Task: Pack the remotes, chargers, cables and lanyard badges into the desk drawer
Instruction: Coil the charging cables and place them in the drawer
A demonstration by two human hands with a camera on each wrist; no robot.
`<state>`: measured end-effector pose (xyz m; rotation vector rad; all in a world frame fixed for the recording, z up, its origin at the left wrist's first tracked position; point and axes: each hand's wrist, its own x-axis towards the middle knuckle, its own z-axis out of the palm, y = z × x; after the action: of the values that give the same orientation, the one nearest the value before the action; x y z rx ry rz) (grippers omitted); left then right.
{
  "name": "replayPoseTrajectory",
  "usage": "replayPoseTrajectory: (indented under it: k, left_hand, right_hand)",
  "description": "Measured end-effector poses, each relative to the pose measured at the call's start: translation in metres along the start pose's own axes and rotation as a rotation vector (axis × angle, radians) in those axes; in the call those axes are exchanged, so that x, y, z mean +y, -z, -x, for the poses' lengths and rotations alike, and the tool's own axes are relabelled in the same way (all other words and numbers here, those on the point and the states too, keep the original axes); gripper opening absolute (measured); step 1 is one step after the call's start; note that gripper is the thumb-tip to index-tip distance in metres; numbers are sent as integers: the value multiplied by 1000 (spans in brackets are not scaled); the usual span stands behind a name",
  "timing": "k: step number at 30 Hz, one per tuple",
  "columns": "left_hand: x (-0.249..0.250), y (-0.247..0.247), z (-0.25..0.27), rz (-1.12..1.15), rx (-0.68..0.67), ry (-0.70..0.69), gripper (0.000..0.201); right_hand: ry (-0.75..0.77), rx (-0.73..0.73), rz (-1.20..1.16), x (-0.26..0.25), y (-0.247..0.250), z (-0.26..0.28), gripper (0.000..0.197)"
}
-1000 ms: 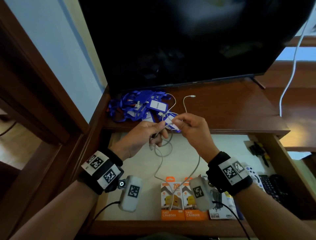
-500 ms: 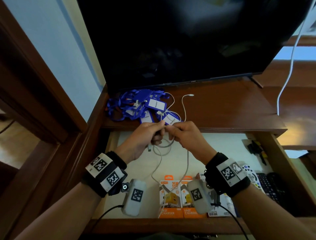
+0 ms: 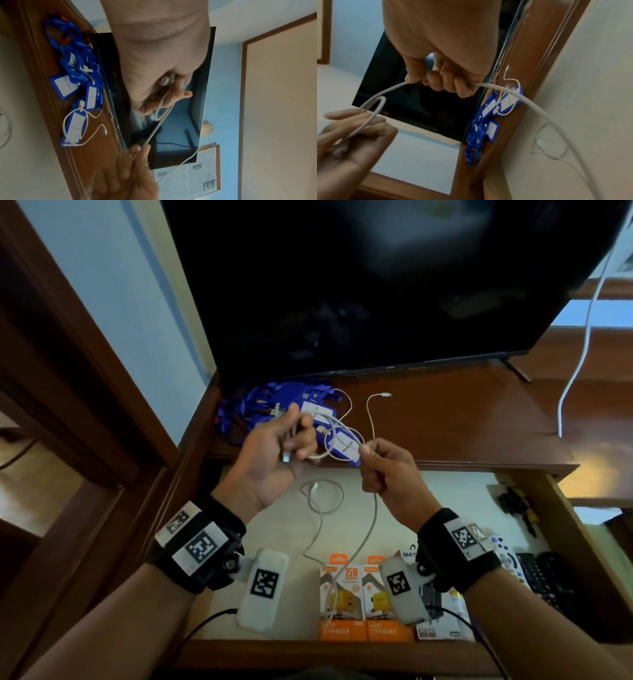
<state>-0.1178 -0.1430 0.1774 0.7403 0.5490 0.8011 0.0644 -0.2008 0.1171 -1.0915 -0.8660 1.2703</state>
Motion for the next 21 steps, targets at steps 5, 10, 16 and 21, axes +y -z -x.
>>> replayPoseTrajectory:
  k: [5,10,16,21]
  left_hand:
    - [20,5,1,61,31,-107,22]
    - [29,12,-4,41,130,-163,31]
    - [29,10,-8,-24,281,-247,36]
    - [22,12,-9,-346,328,-351,41]
  right_hand:
    - [-17,52,44,12,12,-2,14]
    - [-12,189,109,19,11,-2,23]
    - [77,114,426,18,-20,7,27]
    - [77,-131,681,4,-42,9,27]
